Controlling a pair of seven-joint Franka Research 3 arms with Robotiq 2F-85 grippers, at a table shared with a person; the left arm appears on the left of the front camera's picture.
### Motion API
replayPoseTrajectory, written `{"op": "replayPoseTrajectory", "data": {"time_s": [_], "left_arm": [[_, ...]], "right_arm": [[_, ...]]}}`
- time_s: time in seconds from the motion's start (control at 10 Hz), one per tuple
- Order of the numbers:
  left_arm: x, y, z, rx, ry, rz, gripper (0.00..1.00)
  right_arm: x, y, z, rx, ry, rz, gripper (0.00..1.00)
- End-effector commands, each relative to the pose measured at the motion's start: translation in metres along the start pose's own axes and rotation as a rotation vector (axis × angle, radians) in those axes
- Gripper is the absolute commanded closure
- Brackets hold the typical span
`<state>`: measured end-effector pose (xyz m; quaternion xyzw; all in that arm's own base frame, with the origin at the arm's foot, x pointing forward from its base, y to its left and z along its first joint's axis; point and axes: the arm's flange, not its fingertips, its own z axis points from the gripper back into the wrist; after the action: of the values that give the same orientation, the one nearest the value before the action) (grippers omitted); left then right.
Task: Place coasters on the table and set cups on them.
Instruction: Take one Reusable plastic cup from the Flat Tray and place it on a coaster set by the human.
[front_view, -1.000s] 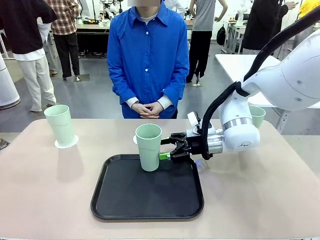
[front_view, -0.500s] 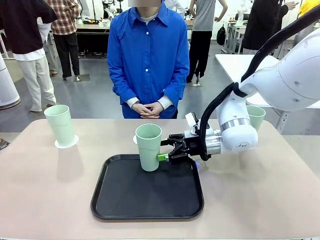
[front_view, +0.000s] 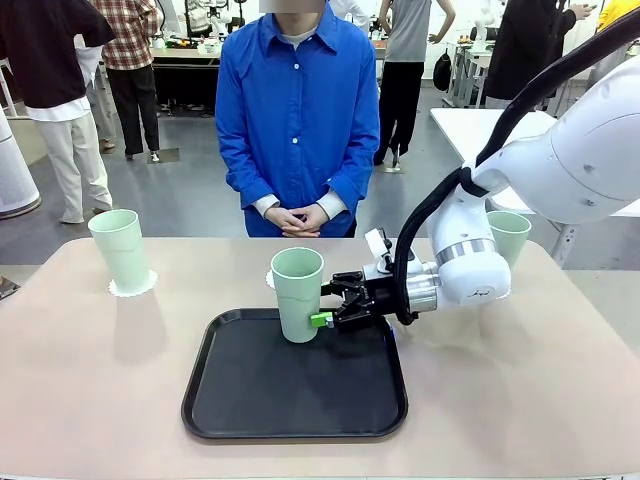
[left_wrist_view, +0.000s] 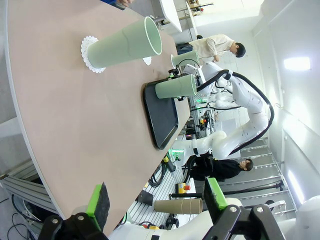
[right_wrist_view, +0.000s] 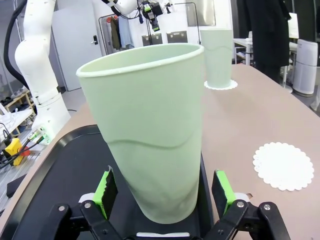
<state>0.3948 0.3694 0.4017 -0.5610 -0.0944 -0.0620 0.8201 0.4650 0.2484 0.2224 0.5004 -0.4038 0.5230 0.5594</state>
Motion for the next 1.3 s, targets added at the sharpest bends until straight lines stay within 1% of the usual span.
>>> {"op": "replayPoseTrajectory", "data": {"time_s": [0.0,0.7,1.1,1.2], "left_arm": [[-0.001,-0.002,0.001,0.004,-0.002,0.001,0.0],[-0.001,-0.002,0.001,0.004,-0.002,0.001,0.0],[-0.001,-0.002,0.001,0.004,-0.002,0.001,0.0],[-0.001,-0.002,0.001,0.004,-0.002,0.001,0.0]], "right_arm": [[0.0,-0.006,-0.006,0.028,0.012,-0.026,0.0],[-0.001,-0.013,-0.027,0.046,0.024,-0.027,0.0],[0.0,-0.014,-0.041,0.07,0.046,-0.038,0.0],[0.0,-0.013,-0.042,0.068,0.058,-0.021,0.0]]}}
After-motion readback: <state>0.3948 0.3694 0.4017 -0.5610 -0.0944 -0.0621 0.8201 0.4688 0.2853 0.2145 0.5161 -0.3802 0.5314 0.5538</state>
